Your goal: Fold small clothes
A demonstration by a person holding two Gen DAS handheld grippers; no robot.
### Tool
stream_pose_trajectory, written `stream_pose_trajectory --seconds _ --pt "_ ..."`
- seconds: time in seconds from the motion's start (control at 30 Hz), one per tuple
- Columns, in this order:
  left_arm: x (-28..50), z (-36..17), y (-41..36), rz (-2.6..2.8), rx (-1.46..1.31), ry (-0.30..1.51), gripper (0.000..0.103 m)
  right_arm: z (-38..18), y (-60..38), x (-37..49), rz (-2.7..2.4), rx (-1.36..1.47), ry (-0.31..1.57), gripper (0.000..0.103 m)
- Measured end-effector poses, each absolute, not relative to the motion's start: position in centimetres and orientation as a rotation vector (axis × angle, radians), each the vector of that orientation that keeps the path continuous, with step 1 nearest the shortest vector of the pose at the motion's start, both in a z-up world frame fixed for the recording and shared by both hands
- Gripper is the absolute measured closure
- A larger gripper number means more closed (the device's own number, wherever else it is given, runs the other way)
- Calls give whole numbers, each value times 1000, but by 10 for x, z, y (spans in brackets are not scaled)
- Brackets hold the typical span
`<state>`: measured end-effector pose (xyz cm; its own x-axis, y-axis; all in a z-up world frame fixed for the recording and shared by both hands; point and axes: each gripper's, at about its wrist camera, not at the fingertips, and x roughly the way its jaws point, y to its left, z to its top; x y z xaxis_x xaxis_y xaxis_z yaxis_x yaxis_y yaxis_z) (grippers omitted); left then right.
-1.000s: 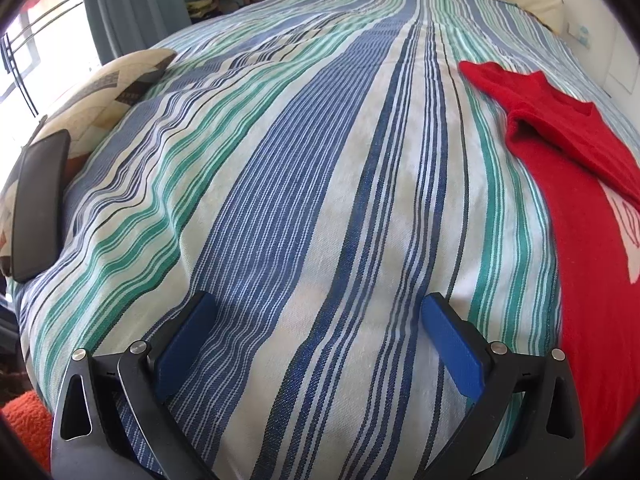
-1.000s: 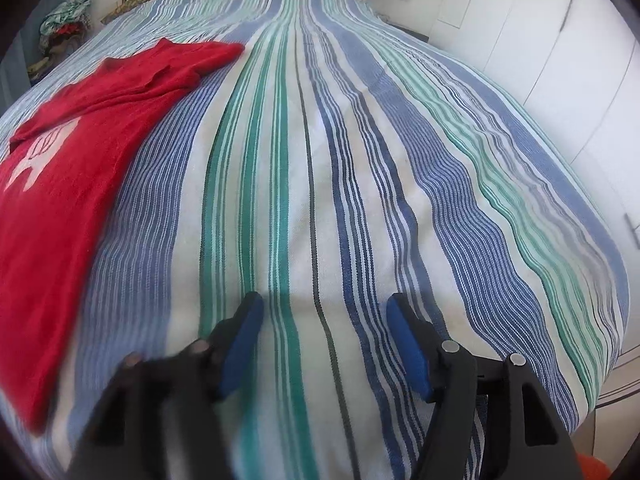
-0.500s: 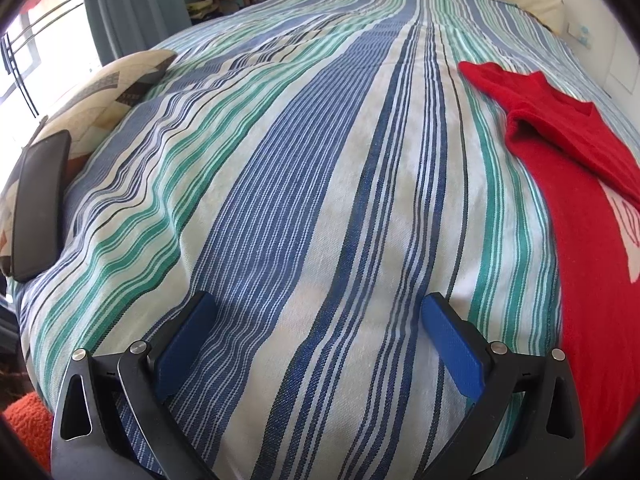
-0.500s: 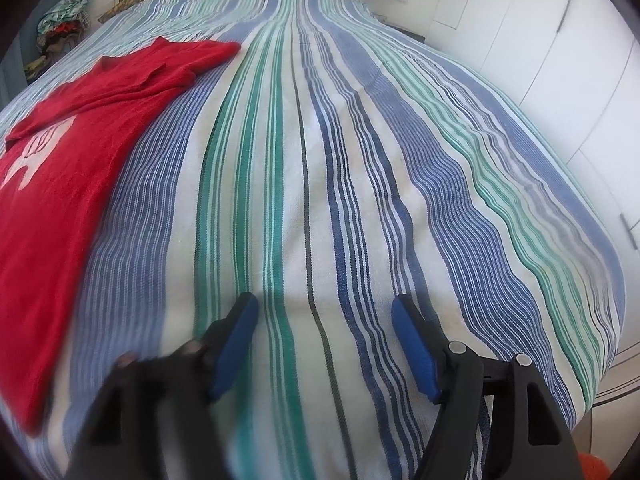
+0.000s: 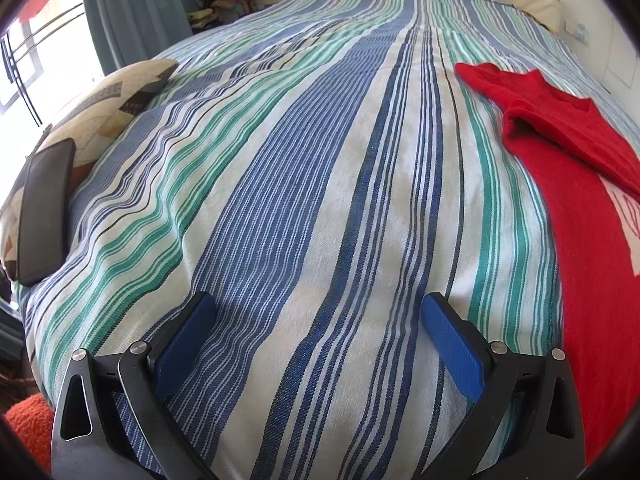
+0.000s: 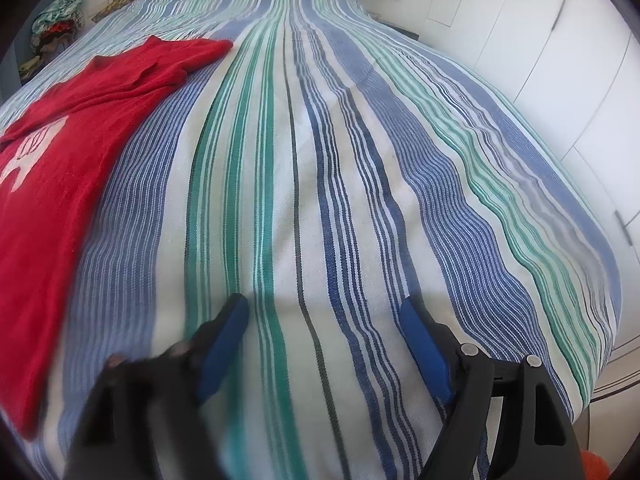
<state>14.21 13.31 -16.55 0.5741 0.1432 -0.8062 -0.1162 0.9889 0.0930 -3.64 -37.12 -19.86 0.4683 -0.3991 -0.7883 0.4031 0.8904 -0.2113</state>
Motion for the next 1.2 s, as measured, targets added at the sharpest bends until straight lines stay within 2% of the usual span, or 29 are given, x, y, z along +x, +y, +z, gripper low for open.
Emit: stream_pose_trajectory --seconds 0.6,0.77,0.83,0.97,1.03,1.07,1.1,1.13,1.2 --pt "138 -165 126 154 92 928 1 -201 -376 -37 -504 16 968 18" --pt "134 -148 141 63 -33 1027 2 -201 -383 -39 -515 61 973 10" --pt "119 -134 143 -27 -108 1036 2 -195 -389 -41 -495 117 981 10" --pt "75 -113 132 -271 -222 1074 3 -164 -392 -64 -386 289 871 11" --pt "56 -112 117 -364 -229 1108 7 -147 -382 -75 -257 372 820 12" --pt "49 -114 110 -396 -224 1132 16 -141 -374 -77 -171 419 810 13" --pt "44 -118 103 -423 -221 1162 24 -139 -367 -79 -73 482 816 17" --pt "41 -122 96 -443 -221 1190 26 -140 -360 -78 35 562 838 19" --pt "39 -128 86 -471 -227 1219 29 -151 -347 -74 202 707 912 33"
